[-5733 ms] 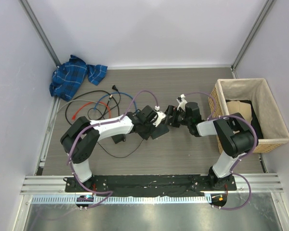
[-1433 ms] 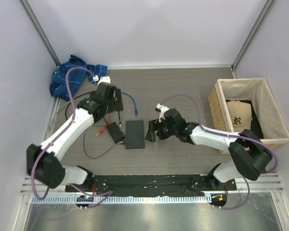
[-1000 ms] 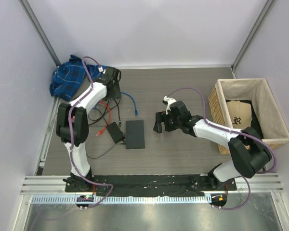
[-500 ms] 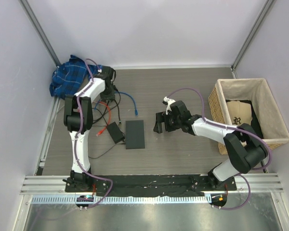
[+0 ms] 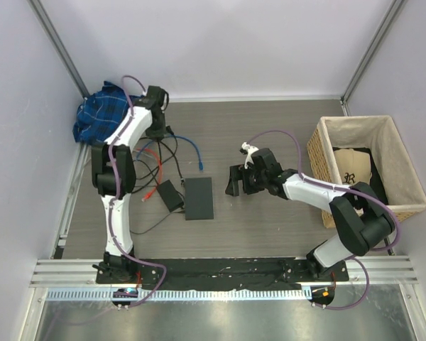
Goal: Insert the plug into the switch port
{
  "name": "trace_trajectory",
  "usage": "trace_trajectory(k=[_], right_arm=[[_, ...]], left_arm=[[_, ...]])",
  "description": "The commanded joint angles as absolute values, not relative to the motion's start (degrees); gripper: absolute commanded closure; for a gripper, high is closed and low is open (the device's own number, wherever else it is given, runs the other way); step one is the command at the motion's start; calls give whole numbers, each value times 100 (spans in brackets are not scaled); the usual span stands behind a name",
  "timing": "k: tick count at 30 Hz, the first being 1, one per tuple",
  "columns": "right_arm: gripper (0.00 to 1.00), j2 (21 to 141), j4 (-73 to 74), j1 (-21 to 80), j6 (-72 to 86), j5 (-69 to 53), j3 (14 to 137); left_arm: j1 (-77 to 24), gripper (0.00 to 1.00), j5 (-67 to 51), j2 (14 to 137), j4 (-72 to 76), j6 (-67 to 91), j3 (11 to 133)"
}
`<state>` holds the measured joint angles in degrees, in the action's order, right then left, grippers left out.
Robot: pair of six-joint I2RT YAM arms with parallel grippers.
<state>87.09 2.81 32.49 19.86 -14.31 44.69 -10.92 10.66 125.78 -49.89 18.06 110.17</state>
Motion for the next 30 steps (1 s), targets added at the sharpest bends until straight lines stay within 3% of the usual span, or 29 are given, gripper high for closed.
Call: trace_trajectory(k=[1, 6, 10, 19, 25, 30], right_arm=[[15, 8324, 219, 3208, 2004, -1450, 4772], [15, 8025, 439, 3208, 1925, -1266, 4939], [15, 7700, 457, 3208, 1864, -1064, 4957], [16, 7128, 35, 3208, 1617, -1169, 4860], [16, 6882, -1053, 3208, 1678, -1669, 4948], [15, 7162, -2152, 3234, 1924, -2196, 5272]], left_arm=[[-1177, 100, 985, 11085, -4887, 1916, 11855], [-1265, 100, 582, 10312, -4431, 2302, 12822], [-1371, 99, -286, 9522, -3527, 2715, 12754], [-1669, 98, -1476, 8078, -1249, 4042, 9593], [-1881, 98, -1380, 7805, -835, 4455, 8326], [-2047, 98, -1564, 7840, -580, 4746, 8025]])
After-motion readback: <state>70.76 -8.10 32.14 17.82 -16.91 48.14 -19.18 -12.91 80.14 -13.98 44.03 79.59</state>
